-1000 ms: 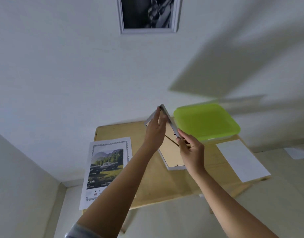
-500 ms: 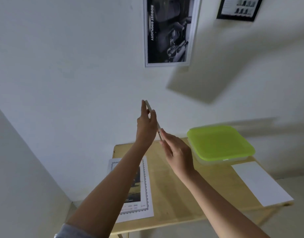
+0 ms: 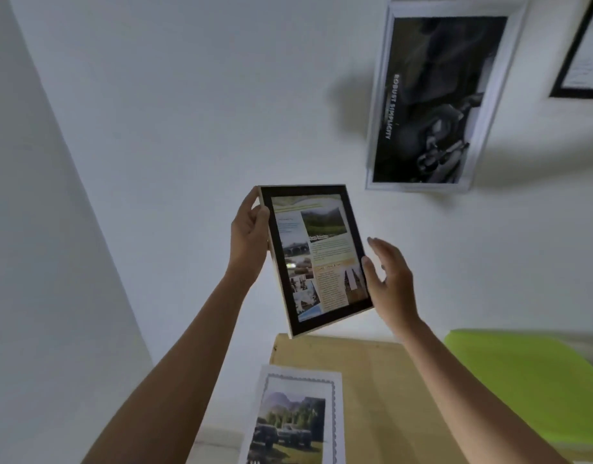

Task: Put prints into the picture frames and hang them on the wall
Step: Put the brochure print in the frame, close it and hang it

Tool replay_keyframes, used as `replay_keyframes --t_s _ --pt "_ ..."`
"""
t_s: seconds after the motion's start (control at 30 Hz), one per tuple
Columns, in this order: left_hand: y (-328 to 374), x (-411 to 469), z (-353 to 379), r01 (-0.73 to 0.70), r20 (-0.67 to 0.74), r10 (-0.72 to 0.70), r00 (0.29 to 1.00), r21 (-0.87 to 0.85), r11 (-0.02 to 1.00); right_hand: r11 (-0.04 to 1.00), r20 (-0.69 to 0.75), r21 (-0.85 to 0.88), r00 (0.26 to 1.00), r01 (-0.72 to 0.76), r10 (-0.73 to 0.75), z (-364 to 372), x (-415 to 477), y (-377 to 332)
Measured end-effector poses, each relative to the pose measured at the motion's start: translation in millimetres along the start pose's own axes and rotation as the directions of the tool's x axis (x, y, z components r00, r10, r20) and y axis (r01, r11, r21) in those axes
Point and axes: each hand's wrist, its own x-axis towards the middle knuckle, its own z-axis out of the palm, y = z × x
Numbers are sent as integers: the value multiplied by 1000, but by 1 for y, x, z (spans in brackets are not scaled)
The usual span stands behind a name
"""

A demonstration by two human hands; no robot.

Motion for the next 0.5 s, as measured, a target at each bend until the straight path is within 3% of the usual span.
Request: replay_keyframes --t_s 0.1,0.2,0.3,0.5 --pt "9 31 -17 -9 -53 7 999 -49 999 905 281 289 931 -313 233 13 38 -9" --pt "16 57 -33 -29 -76 24 997 -60 998 762 386 498 893 -414 233 31 62 -20" --pt "23 84 -44 -52 -75 48 996 -53 997 667 300 637 921 -387 248 51 86 -33" --pt "43 139 -53 -162 -38 159 987 -104 981 736 -6 670 991 -98 137 72 142 -72"
